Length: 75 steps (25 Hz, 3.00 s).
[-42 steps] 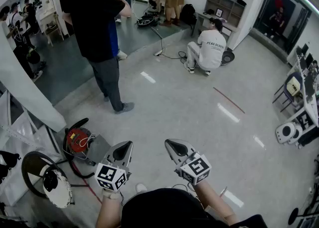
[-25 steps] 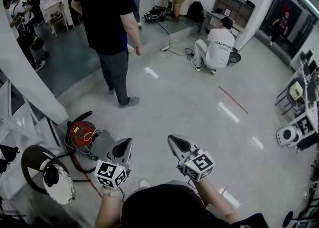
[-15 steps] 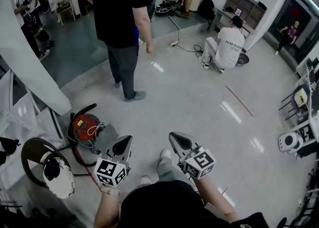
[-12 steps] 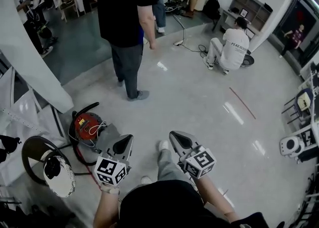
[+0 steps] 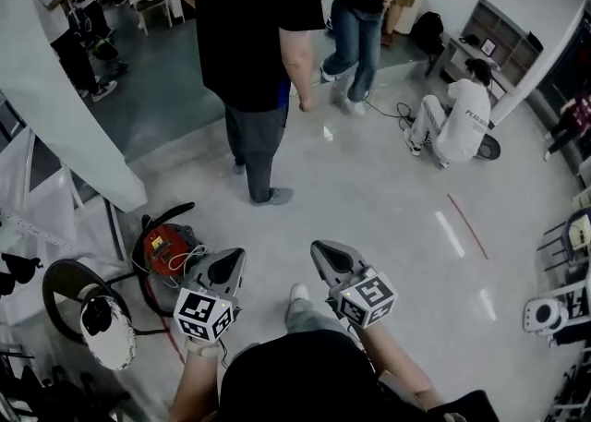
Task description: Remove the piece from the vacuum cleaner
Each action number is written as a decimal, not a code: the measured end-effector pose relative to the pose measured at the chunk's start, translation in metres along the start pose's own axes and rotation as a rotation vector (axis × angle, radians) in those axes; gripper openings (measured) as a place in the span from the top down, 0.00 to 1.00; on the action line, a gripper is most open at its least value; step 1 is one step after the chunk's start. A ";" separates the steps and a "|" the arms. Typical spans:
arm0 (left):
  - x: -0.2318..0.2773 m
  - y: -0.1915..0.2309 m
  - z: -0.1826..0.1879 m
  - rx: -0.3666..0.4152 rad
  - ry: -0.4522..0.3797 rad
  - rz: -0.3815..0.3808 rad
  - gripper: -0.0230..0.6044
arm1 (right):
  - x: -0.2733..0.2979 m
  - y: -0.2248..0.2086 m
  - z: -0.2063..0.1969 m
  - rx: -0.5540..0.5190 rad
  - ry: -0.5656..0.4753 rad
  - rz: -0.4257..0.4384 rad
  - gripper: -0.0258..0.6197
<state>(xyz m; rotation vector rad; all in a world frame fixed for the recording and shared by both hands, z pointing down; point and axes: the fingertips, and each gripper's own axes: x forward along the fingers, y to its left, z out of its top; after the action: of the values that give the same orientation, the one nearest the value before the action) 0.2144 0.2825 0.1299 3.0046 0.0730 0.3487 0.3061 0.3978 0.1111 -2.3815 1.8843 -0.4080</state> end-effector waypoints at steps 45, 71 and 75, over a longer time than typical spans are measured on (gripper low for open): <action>-0.223 0.223 -0.167 -0.456 0.084 0.831 0.93 | 0.320 0.225 -0.151 -0.348 0.549 0.842 0.92; -0.198 0.303 -0.357 -0.664 0.250 0.842 0.93 | 0.411 0.235 -0.394 -0.568 0.909 0.978 0.91; -0.180 0.318 -0.395 -0.706 0.270 0.854 0.93 | 0.425 0.224 -0.435 -0.567 0.950 1.002 0.91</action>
<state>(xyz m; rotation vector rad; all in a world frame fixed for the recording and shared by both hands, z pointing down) -0.0408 -0.0011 0.5099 2.1190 -1.0758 0.6665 0.0729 -0.0220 0.5464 -1.0252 3.6174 -1.0872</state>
